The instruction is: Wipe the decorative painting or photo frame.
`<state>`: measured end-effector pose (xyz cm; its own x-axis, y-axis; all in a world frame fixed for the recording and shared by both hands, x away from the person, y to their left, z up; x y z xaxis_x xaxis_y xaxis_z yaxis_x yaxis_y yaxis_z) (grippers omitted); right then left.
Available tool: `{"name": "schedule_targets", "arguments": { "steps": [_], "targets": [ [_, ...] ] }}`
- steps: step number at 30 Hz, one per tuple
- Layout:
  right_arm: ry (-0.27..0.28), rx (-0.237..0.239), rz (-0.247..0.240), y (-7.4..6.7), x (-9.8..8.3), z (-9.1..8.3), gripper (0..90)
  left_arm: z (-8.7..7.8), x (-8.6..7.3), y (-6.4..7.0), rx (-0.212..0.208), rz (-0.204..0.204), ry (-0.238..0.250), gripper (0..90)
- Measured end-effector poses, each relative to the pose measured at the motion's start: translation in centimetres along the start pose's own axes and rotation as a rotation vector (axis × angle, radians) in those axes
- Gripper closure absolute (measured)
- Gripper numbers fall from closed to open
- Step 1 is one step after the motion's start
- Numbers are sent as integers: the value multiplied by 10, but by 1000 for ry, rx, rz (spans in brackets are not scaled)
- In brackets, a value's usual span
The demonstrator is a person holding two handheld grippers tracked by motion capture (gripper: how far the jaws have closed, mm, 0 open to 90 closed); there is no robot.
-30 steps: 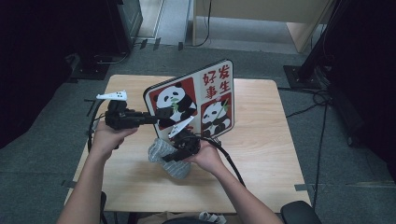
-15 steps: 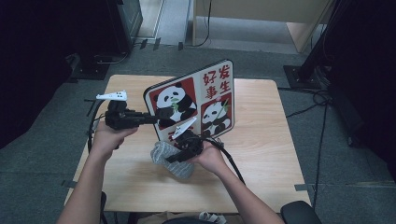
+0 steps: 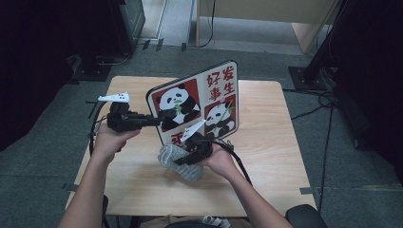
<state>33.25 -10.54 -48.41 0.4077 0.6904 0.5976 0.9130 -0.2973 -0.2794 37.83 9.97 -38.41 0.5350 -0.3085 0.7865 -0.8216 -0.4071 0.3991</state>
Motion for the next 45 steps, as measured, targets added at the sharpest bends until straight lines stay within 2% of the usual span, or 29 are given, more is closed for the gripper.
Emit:
{"name": "schedule_targets", "arguments": {
  "steps": [3,14,19,27,33,45],
  "targets": [
    [7,0,-17,-4,0,-7,649,0,0,0,2,0,1,768],
    [44,11,-15,-12,6,-38,651,1,0,0,0,-7,0,765],
    [56,4,-22,-12,12,-51,651,1,0,0,3,-2,-1,764],
    [82,-2,-3,-11,24,-72,651,2,-1,0,3,1,-9,761],
    [115,-18,-19,-13,41,-96,651,3,-1,0,6,5,-10,759],
    [131,-46,-24,-15,70,-127,650,3,-1,0,3,-3,-6,762]
  ]
}}
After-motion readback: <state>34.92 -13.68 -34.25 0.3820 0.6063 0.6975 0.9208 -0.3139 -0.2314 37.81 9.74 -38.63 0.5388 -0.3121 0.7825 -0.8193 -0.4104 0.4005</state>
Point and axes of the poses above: each handheld gripper's, and its own axes: z roughly forward along the jaws, x roughly out of its top, y roughly to its right, the point moved 4 cm from there along z, roughly forward along the jaws, and after that the axes turned 3 degrees about -y, right-handed, at the moved point
